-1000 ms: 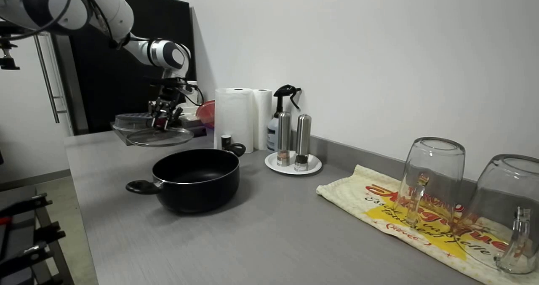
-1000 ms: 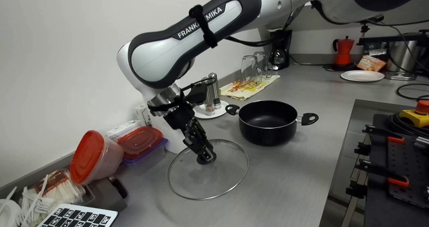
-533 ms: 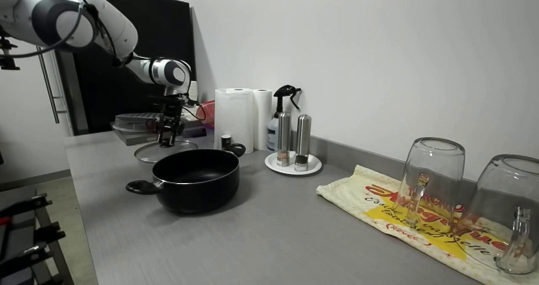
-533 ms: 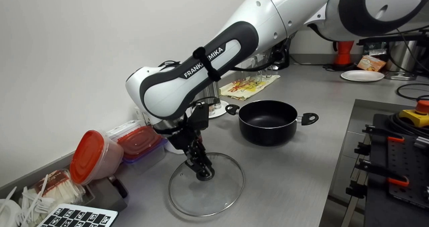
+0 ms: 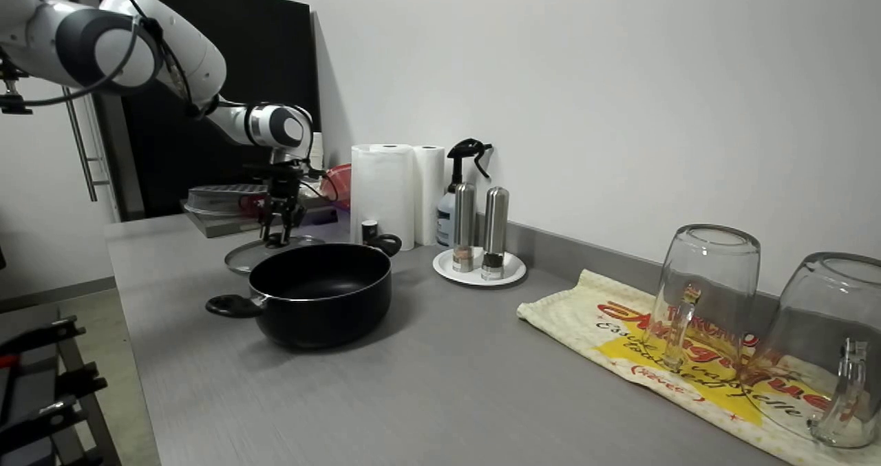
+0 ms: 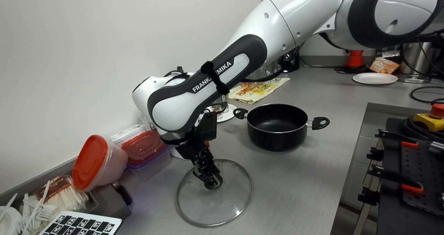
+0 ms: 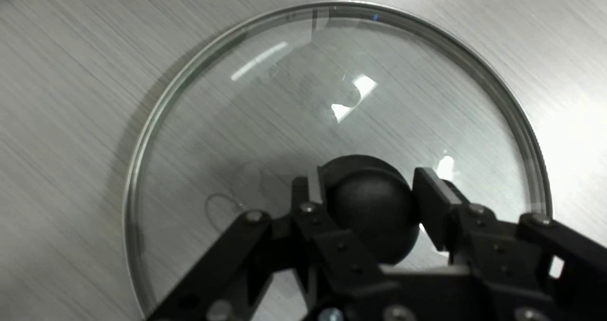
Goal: Remove the lid from the pot
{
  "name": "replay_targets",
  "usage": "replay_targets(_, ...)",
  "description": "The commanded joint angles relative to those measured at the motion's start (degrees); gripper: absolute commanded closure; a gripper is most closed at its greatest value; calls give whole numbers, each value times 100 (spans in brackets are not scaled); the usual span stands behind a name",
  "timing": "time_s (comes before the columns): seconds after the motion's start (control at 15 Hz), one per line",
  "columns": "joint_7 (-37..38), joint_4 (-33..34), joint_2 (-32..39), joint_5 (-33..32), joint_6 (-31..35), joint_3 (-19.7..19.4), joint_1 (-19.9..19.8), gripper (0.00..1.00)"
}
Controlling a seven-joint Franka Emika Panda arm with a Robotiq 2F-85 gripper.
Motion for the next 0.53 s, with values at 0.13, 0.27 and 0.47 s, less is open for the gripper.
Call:
replay_targets(0.13, -3, 8, 12, -19, -28, -15, 4, 47)
replay_targets(0.27, -4, 11, 15, -23, -33, -21, 9, 47)
replay_targets(0.47, -4, 12, 15, -24, -34, -23, 12, 47)
